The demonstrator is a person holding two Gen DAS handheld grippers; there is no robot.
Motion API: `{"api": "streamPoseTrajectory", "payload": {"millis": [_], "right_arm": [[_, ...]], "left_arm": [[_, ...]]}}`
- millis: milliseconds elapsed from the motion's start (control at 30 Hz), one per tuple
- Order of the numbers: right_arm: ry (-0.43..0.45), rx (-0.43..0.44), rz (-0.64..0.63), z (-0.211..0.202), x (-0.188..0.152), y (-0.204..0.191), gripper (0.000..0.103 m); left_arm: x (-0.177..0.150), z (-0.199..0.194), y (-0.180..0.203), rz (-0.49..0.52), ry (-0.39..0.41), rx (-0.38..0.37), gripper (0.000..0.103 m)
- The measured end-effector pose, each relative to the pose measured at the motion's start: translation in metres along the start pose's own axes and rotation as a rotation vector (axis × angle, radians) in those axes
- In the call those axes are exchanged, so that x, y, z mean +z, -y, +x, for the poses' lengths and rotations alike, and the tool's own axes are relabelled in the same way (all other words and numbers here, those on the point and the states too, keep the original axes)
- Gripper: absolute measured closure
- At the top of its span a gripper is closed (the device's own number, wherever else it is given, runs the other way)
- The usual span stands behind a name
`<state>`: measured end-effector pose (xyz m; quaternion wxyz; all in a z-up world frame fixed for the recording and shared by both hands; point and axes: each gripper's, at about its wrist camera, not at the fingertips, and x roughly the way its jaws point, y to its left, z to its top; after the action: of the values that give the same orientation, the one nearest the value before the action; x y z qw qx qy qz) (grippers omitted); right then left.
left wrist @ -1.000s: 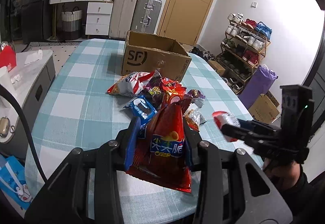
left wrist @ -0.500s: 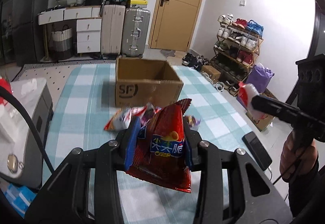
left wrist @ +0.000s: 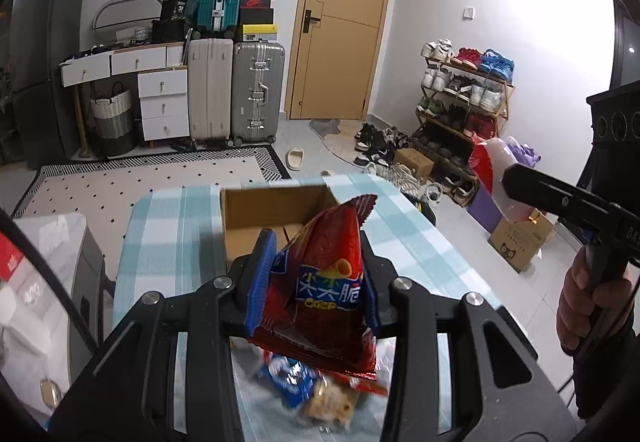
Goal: Organize snacks
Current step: 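Carry both bags over the cardboard box and open both tools to drop them in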
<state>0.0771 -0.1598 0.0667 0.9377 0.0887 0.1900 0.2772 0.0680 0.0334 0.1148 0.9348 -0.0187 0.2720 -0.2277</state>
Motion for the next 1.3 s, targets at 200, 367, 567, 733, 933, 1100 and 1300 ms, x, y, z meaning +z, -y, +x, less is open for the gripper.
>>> {"api": "streamPoseTrajectory", "payload": {"millis": [200,367,567,733,933,1100,1300], "right_arm": [[-0.008,-0.033,-0.043,0.035,0.034,0.007,0.056],[-0.035,-0.058,-0.025,0.08,0.051,0.03,0.056],[-0.093,-0.097,0.008,0.138,0.045,0.069,0.056],[-0.161,-0.119,0.049,0.181,0.033,0.105,0.056],[-0.231,-0.126,0.097,0.224,0.006,0.14,0.056],[-0.262,-0.13,0.131,0.248,-0.013,0.16,0.055],[-0.296,-0.139,0.144,0.268,-0.03,0.177,0.055]], "left_arm": [[0.051,0.041,-0.01,-0.02,-0.031,-0.009,0.068],[0.083,0.094,-0.018,-0.034,-0.057,0.004,0.068],[0.095,0.167,-0.041,-0.096,-0.13,0.001,0.068],[0.085,0.222,-0.057,-0.112,-0.19,0.011,0.068],[0.069,0.272,-0.072,-0.142,-0.23,0.001,0.068],[0.051,0.299,-0.079,-0.133,-0.24,0.009,0.068],[0.034,0.336,-0.092,-0.153,-0.28,0.014,0.068]]}}
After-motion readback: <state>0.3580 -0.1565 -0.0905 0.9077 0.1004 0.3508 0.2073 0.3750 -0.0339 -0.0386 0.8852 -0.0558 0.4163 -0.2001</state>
